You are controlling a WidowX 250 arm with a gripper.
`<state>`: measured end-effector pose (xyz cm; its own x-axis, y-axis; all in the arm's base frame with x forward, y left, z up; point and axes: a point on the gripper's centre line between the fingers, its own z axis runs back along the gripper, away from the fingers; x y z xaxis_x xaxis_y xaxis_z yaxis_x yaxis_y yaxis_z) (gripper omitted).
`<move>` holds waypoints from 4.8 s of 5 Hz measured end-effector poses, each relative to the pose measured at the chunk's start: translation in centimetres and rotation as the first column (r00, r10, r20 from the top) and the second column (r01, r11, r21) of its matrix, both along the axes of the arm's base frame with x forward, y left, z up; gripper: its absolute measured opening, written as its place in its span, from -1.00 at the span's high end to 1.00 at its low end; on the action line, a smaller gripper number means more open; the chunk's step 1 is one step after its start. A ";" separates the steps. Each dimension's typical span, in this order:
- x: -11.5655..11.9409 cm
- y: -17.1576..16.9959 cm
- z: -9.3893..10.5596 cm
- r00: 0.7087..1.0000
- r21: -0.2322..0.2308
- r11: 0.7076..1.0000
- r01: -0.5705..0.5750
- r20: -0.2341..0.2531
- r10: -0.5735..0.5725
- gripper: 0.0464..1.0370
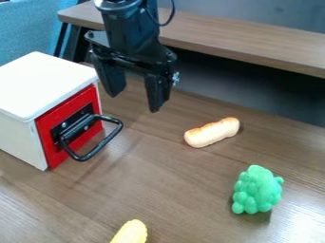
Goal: Open the drawer
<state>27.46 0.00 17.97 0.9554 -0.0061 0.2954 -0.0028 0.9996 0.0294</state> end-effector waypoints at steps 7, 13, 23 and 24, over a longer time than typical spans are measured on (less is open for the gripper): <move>3.7 6.2 -8.6 0.982 0.116 0.990 -0.078 -0.164 0.097 -0.92; 4.3 5.9 -13.7 0.981 0.013 0.998 -0.066 -0.183 0.067 -0.92; 2.9 -5.3 -13.8 0.965 -0.199 0.961 0.190 -0.144 -0.220 -0.92; 2.7 -4.5 -11.7 0.975 -0.094 0.986 0.139 -0.158 -0.153 -0.92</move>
